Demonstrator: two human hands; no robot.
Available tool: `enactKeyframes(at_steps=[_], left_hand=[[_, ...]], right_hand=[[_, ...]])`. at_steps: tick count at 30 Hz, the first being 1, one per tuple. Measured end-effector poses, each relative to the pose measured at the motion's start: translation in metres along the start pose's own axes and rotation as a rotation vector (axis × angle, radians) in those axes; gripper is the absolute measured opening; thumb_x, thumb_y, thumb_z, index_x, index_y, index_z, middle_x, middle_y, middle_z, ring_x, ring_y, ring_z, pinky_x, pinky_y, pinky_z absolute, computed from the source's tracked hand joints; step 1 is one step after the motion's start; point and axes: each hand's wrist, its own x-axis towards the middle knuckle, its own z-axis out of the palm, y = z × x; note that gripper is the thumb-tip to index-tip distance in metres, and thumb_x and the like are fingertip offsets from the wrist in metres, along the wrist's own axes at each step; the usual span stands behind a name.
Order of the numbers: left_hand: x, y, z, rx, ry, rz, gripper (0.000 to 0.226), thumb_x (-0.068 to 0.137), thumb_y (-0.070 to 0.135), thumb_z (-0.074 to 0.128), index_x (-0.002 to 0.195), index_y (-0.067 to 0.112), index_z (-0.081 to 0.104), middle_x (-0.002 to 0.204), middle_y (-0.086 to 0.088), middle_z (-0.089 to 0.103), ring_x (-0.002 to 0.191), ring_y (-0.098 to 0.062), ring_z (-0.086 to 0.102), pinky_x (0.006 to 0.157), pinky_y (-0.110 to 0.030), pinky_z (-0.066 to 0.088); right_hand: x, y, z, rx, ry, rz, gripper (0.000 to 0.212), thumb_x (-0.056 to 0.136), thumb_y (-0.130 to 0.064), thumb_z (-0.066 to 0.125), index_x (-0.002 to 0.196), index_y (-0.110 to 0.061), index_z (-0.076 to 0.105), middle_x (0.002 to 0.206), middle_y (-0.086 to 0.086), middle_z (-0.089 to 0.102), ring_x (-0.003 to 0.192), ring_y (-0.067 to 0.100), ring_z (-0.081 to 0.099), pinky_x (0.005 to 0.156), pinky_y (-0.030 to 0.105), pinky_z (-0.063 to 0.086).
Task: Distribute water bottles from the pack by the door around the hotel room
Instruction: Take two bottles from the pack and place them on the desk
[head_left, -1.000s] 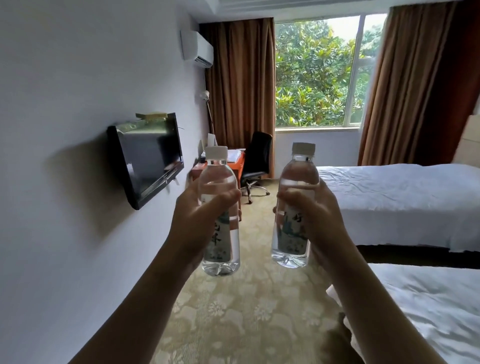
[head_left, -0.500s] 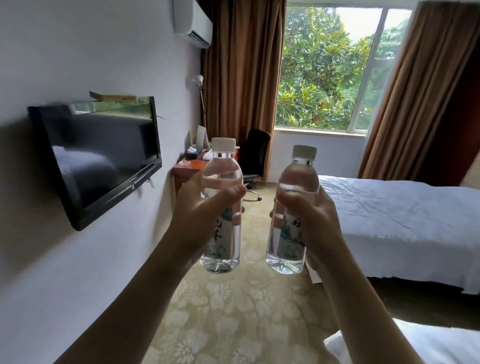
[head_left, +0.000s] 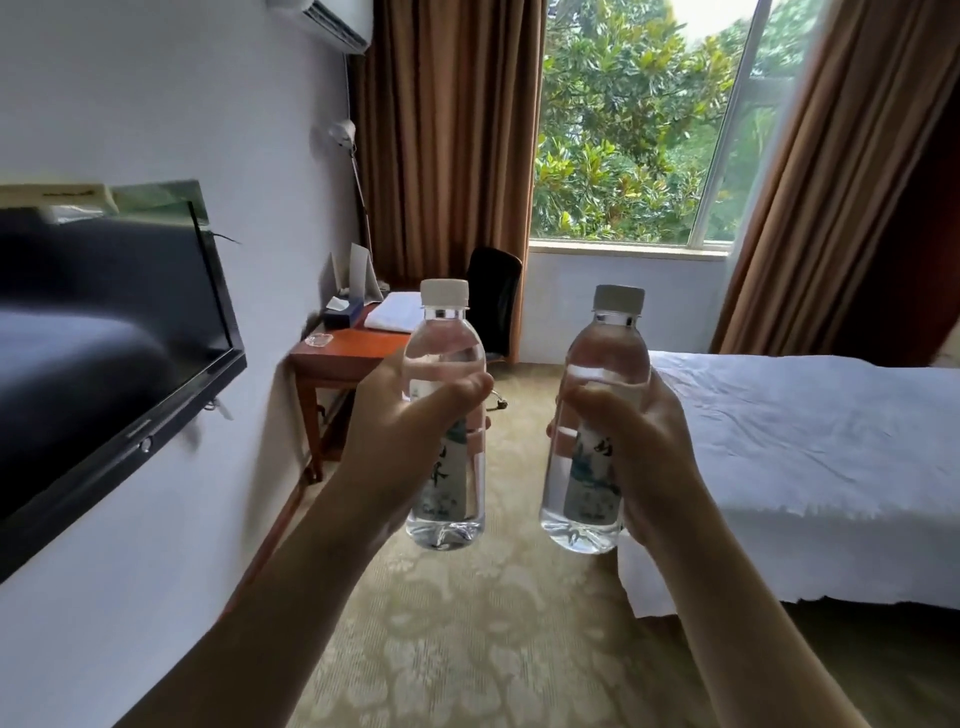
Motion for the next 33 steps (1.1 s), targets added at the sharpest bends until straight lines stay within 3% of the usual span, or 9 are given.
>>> enactKeyframes(at_steps=[3,7,11,15,18,22,26,29,33], left_hand=[[0.065,-0.038,0.019,0.002,0.019,0.017,0.019,0.083,0.014,0.067,0.099,0.025,0.068,0.077,0.002,0.070,0.065,-0.017,0.069,0.055,-0.026,0.058],[0.157,-0.080,0.045,0.035,0.052,-0.004,0.019,0.076,0.022,0.065,0.082,0.038,0.070,0.072,0.003,0.067,0.062,-0.015,0.067,0.053,-0.024,0.057],[0.247,-0.113,0.054,0.042,0.114,-0.019,0.020,0.074,0.021,0.066,0.090,0.033,0.069,0.071,0.005,0.071,0.061,-0.012,0.069,0.051,-0.021,0.054],[0.327,-0.153,0.048,0.046,0.185,-0.035,0.016,0.073,0.022,0.068,0.081,0.035,0.071,0.069,0.005,0.069,0.059,-0.008,0.067,0.049,-0.018,0.052],[0.389,-0.191,0.038,0.047,0.208,-0.036,0.022,0.084,0.009,0.071,0.087,0.031,0.068,0.069,0.011,0.071,0.059,-0.004,0.067,0.049,-0.014,0.051],[0.480,-0.250,0.015,0.060,0.225,-0.036,0.023,0.086,0.003,0.066,0.090,0.026,0.066,0.068,0.008,0.071,0.058,-0.003,0.067,0.047,-0.012,0.049],[0.583,-0.300,-0.015,0.029,0.173,-0.041,0.020,0.077,0.016,0.070,0.087,0.032,0.069,0.074,0.001,0.067,0.065,-0.015,0.067,0.057,-0.024,0.056],[0.662,-0.332,-0.027,0.024,0.161,-0.050,0.016,0.073,0.019,0.067,0.089,0.023,0.068,0.071,0.002,0.066,0.062,-0.012,0.066,0.055,-0.021,0.055],[0.747,-0.366,-0.030,0.027,0.131,-0.045,0.031,0.072,0.020,0.068,0.101,0.009,0.068,0.069,0.005,0.067,0.059,-0.008,0.066,0.052,-0.017,0.052]], right_hand=[[0.071,0.037,-0.020,0.007,0.004,-0.014,0.027,0.067,-0.034,0.072,0.092,-0.029,0.065,0.081,0.006,0.063,0.071,0.023,0.067,0.062,0.036,0.061],[0.174,0.079,-0.044,0.035,0.013,0.017,0.023,0.072,-0.026,0.069,0.094,-0.027,0.064,0.080,0.003,0.064,0.065,0.017,0.068,0.057,0.026,0.057],[0.276,0.110,-0.051,0.029,-0.040,0.013,0.032,0.071,-0.022,0.068,0.102,-0.016,0.062,0.082,0.007,0.061,0.065,0.016,0.066,0.056,0.026,0.055],[0.366,0.149,-0.043,0.040,-0.105,0.013,0.027,0.072,-0.019,0.069,0.099,-0.019,0.063,0.079,0.004,0.062,0.068,0.022,0.065,0.057,0.032,0.057],[0.435,0.187,-0.032,0.026,-0.155,0.014,0.028,0.072,-0.018,0.069,0.099,-0.021,0.063,0.078,0.001,0.063,0.069,0.021,0.064,0.062,0.036,0.057],[0.530,0.245,-0.010,-0.004,-0.144,0.027,0.030,0.071,-0.020,0.069,0.101,-0.022,0.063,0.073,-0.007,0.065,0.067,0.015,0.066,0.059,0.031,0.056],[0.622,0.289,0.017,-0.010,-0.149,0.046,0.032,0.072,-0.018,0.068,0.104,-0.018,0.062,0.074,-0.005,0.065,0.067,0.014,0.067,0.059,0.030,0.055],[0.694,0.312,0.032,-0.049,-0.156,0.045,0.033,0.072,-0.017,0.069,0.104,-0.018,0.062,0.077,-0.005,0.066,0.070,0.013,0.067,0.061,0.030,0.054],[0.775,0.337,0.036,-0.025,-0.106,0.049,0.034,0.071,-0.015,0.069,0.105,-0.016,0.062,0.076,-0.001,0.066,0.066,0.017,0.066,0.059,0.030,0.055]])
